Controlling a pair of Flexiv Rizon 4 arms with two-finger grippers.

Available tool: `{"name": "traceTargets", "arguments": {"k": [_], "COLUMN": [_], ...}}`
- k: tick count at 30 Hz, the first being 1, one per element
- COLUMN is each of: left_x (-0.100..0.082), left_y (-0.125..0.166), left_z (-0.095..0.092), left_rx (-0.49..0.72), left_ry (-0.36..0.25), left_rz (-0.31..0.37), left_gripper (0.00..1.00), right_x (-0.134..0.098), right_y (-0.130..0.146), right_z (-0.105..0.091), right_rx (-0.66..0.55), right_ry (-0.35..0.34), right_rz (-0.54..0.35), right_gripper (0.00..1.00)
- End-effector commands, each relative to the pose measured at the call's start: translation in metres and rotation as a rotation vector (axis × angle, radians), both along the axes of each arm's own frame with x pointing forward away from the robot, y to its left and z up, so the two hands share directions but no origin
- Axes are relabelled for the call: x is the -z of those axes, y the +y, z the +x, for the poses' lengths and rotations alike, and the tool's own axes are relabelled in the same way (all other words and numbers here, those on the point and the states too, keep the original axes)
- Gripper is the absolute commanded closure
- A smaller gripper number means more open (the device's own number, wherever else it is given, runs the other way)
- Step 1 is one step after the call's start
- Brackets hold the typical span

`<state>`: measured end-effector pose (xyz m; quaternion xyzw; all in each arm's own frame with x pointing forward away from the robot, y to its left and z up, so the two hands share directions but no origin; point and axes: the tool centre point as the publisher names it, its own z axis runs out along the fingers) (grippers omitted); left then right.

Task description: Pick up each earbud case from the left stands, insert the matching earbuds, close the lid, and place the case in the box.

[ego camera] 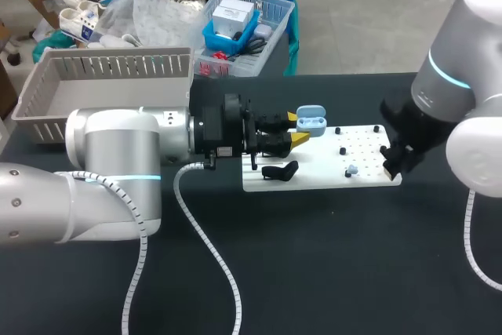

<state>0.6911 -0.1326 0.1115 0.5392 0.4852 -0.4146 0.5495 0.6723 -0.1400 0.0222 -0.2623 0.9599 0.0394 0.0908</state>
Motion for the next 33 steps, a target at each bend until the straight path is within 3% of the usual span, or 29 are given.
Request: {"name": "traceTargets", "arguments": {"k": [1,13,16,23,27,31,33], "left_x": [0.0006,0.0006,0.0006,0.0006,0.0006,0.0006,0.0006], "left_y": [0.0000,0.0000,0.0000,0.0000,0.0000,0.0000,0.0000], "left_z": [-0.0002,-0.0002,-0.0002,-0.0002,-0.0002,-0.0002,-0.0002], "left_rx": [-0.003,-0.003,-0.003,-0.003,-0.003,-0.003,-0.003], "left_ry": [-0.002,-0.002,-0.002,-0.002,-0.002,-0.002,-0.002], "left_rz": [-0.003,-0.003,-0.003,-0.003,-0.003,-0.003,-0.003], "left_gripper": [1.00,1.00,1.00,1.00,1.00,1.00,1.00], "right_x": [-0.0002,0.0009,0.0011,0.0011,0.0017,0.0024,0.0030], "right_y": [0.0013,0.0006,0.0011,0.0023,0.0030,0.0034,0.0034], "right_z": [0.0002,0.0039,0.0048,0.0069,0.0073,0.0067,0.0066], "right_rx": [0.010,0.023,0.024,0.024,0.023,0.027,0.026], "right_ry": [-0.002,0.005,0.008,0.013,0.016,0.020,0.022], "right_rz": [-0.007,-0.007,-0.006,-0.004,-0.003,-0.002,-0.001], "right_gripper": [0.65,0.68,0.76,0.76,0.83,0.80,0.89]}}
